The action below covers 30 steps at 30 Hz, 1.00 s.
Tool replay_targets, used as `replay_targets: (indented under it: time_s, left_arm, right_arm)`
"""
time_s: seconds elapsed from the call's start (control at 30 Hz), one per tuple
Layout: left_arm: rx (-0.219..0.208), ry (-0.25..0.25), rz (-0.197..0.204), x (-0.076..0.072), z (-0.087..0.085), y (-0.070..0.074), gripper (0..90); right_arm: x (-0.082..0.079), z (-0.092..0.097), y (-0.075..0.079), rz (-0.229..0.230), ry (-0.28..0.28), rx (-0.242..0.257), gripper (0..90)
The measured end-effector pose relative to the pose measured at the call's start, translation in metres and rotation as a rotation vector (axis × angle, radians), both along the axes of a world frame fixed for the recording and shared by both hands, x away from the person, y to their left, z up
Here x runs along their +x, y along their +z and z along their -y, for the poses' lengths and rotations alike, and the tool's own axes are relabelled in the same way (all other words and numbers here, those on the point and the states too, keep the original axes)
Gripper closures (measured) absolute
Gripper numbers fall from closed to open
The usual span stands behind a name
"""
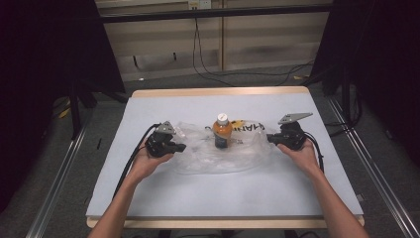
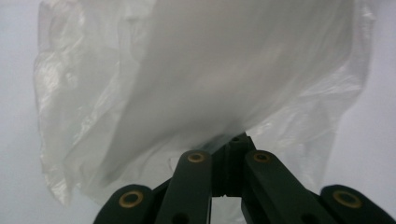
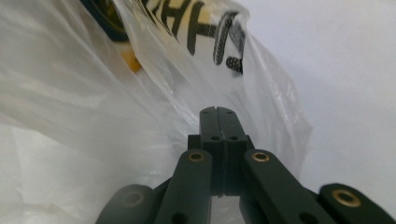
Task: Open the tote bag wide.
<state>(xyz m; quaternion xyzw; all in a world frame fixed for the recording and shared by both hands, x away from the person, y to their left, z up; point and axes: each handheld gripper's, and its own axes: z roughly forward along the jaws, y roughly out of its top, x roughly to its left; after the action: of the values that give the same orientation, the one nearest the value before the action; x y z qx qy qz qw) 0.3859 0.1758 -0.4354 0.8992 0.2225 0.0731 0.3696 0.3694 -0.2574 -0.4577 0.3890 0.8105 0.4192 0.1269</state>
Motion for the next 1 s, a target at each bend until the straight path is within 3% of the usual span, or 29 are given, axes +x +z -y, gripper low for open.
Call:
replay_targets:
  time_s: [0.1, 0.2, 0.33, 0.47, 0.6, 0.63, 0.7, 0.83, 0.87, 1.0]
  left_arm:
    - [0.013, -0.029, 0.024, -0.007, 0.003, 0.01, 90.0]
    - [-0.006, -0.065, 0.033, -0.012, 0.012, 0.021, 90.0]
    - [0.055, -0.103, 0.059, -0.015, 0.033, 0.034, 90.0]
    - [0.076, -0.137, 0.012, -0.001, 0.052, 0.04, 90.0]
    - [0.131, -0.13, -0.029, 0.02, 0.075, 0.033, 90.0]
    - [0.165, -0.14, -0.047, 0.026, 0.08, 0.03, 90.0]
    - [0.179, -0.134, -0.081, 0.034, 0.088, 0.021, 90.0]
    - [0.231, -0.135, -0.131, 0.043, 0.096, 0.0, 90.0]
    - [0.223, -0.139, -0.147, 0.044, 0.097, -0.005, 90.0]
    - [0.26, -0.149, -0.157, 0.04, 0.099, -0.017, 90.0]
  right_arm:
    - [-0.001, 0.002, 0.012, 0.03, -0.001, 0.036, 90.0]
    - [0.002, 0.001, 0.022, 0.047, -0.001, 0.048, 90.0]
    - [0.012, -0.006, 0.039, 0.064, 0.013, 0.058, 90.0]
    - [0.023, -0.018, 0.053, 0.055, 0.058, 0.039, 90.0]
    - [0.042, -0.035, 0.06, -0.007, 0.149, -0.003, 90.0]
    - [0.047, -0.04, 0.06, -0.036, 0.171, -0.006, 90.0]
    - [0.054, -0.051, 0.055, -0.075, 0.206, -0.04, 90.0]
    - [0.06, -0.074, 0.035, -0.164, 0.284, -0.114, 90.0]
    - [0.06, -0.079, 0.029, -0.184, 0.291, -0.128, 90.0]
    - [0.061, -0.094, 0.01, -0.237, 0.34, -0.189, 90.0]
